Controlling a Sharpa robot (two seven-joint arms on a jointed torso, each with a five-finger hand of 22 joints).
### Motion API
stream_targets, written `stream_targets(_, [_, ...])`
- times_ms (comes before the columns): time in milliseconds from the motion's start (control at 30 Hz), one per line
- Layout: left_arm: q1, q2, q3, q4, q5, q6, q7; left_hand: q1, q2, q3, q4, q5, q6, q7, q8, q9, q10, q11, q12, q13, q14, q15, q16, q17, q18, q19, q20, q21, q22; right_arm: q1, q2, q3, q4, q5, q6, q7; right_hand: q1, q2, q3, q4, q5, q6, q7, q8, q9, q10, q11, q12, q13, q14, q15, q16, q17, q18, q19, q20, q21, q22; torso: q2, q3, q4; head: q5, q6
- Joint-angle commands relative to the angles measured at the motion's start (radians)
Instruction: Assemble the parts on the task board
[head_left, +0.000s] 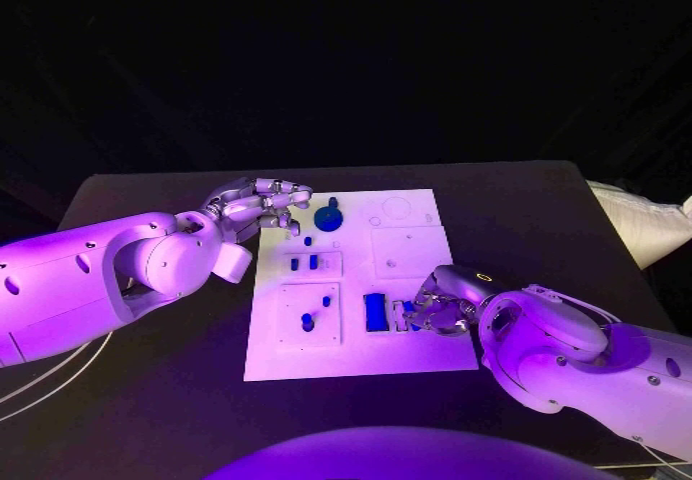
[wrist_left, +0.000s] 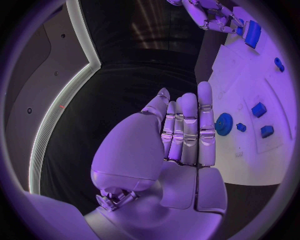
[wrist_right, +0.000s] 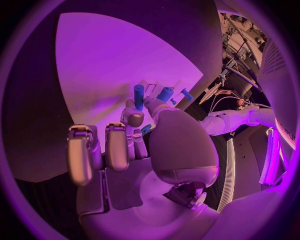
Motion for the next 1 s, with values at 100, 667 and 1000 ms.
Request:
stream_targets(100, [0.000,0.001,0.001,0.003,-0.003,0.011,0.011,-0.001,0.010,-0.004,0.002,-0.002,-0.008,-0.002,0.006,-0.001,-0.010,0.000,-0.003,-0.001,-0.001,0.000,-0.006,-0.002,0.011,0.006,0.000,-0.005,-0.002,0.000,0.012,0.000,-0.005,0.064,0.046,-0.016,-0.016,0.001,-0.005,0.011,0.018,0.004,0.003,0.000,0.002,0.006,0.001,0.005,0.002,0.058,-0.002,0.006,0.010,-0.007,0.057,-0.003,0.004,0.181,0.001,0.0005,-0.0011,0.003,-0.002])
stream_targets(667, [0.000,0.001,0.001,0.004,-0.012,0.015,0.008,-0.001,0.010,-0.004,0.002,-0.002,-0.008,-0.002,0.006,-0.001,-0.010,0.000,-0.003,-0.001,-0.001,0.000,-0.006,-0.002,0.011,0.006,0.000,-0.005,-0.002,0.000,0.019,0.000,-0.001,0.065,-0.040,-0.010,-0.016,0.000,-0.012,0.011,0.029,0.013,-0.002,0.006,0.007,0.009,-0.002,0.012,0.008,0.059,-0.004,0.011,0.017,-0.007,0.059,-0.004,0.006,0.183,0.000,0.0008,-0.0002,0.006,-0.003])
stream_targets(1000, [0.000,0.001,0.001,0.005,-0.015,0.017,0.007,0.000,0.010,-0.004,0.002,-0.002,-0.009,-0.002,0.006,-0.001,-0.011,0.000,-0.003,-0.002,-0.001,0.000,-0.006,-0.002,0.011,0.006,0.000,-0.006,-0.002,0.000,0.021,0.000,-0.003,0.059,-0.015,-0.012,-0.022,0.007,-0.018,0.017,0.036,0.021,-0.005,0.012,0.013,0.015,-0.005,0.022,0.016,0.061,-0.006,0.016,0.025,-0.008,0.061,-0.006,0.010,0.188,0.002,0.0008,0.0009,0.005,-0.005])
